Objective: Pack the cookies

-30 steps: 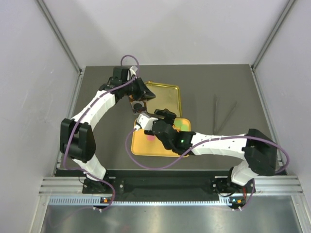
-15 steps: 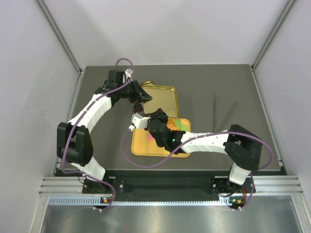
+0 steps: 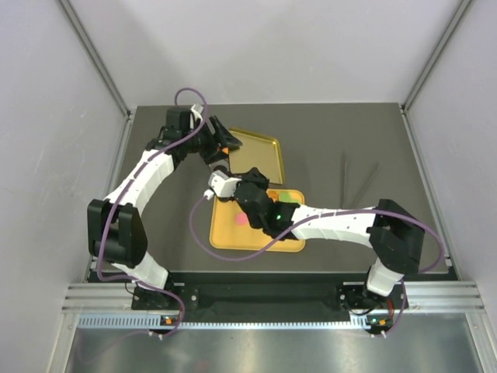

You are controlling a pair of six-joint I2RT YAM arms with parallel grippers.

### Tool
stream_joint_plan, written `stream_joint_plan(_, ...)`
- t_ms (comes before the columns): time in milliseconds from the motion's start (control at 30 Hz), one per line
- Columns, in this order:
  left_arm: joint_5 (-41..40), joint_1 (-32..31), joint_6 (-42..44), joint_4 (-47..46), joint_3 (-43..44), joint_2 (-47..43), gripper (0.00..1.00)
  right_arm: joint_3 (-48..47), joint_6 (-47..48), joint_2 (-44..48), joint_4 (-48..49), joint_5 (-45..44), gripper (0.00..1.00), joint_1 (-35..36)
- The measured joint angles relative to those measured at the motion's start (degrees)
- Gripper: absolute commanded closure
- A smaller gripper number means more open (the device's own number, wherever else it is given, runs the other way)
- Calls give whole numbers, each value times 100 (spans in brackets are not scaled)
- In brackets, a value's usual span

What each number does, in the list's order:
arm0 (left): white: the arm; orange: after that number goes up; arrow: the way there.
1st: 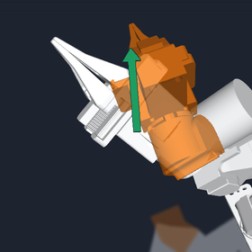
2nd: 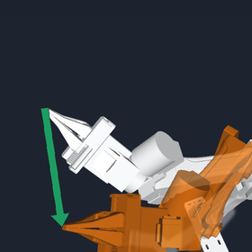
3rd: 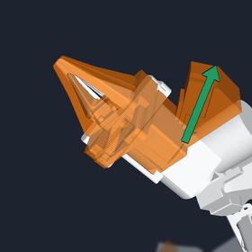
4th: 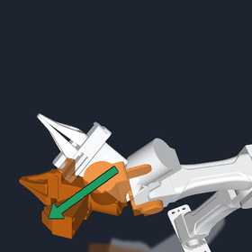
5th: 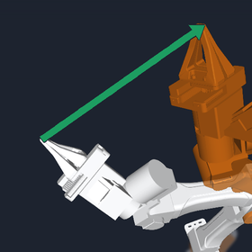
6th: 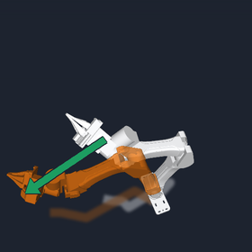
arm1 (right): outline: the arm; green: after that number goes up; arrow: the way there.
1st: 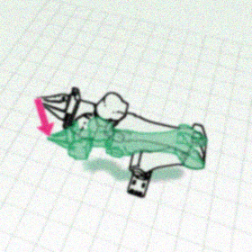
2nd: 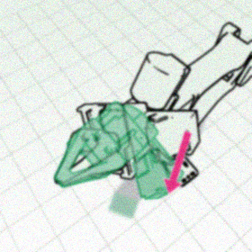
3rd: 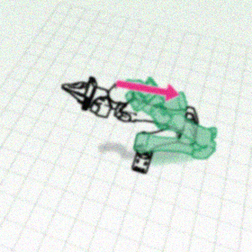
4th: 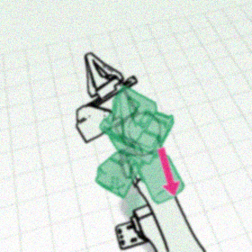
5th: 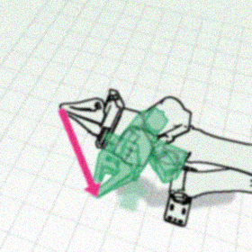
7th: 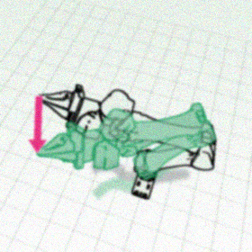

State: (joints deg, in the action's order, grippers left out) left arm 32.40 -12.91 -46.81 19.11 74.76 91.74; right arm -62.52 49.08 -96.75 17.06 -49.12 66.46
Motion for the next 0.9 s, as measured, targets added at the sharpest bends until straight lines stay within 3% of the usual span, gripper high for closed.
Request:
stream_joint_plan(200, -885, 238, -11, -17, 542, 2, 24, -518, -973, 409, -1255, 691, 100, -153)
stream_joint_plan(300, -1539, 369, -81, -57, 785, 7, 31, -822, -1475, 503, -1834, 1152, 100, -380)
stream_joint_plan(333, -1733, 404, -111, -81, 809, 7, 34, -946, -1665, 511, -2009, 1351, 100, -507)
stream_joint_plan(367, -1976, 446, -153, -105, 815, 7, 45, -1084, -1858, 511, -2184, 1561, 100, -660)
stream_joint_plan(467, -2771, 529, -308, -85, 822, 111, 65, -1462, -2437, 511, -2586, 2356, 100, -1237)
stream_joint_plan(533, -3305, 557, -417, -46, 839, 284, 69, -1714, -2822, 509, -2789, 2911, 100, -1641)
stream_joint_plan(700, -3958, 656, -695, 17, 837, 927, 94, -2317, -3523, 361, -2955, 4013, 100, -2264)
stream_joint_plan(767, -3963, 741, -835, 7, 837, 1224, 98, -2581, -3803, 199, -2981, 4500, 100, -2435)
stream_joint_plan(900, -3987, 911, -997, 0, 837, 1727, 96, -2907, -4450, -197, -2881, 5665, 100, -2804)
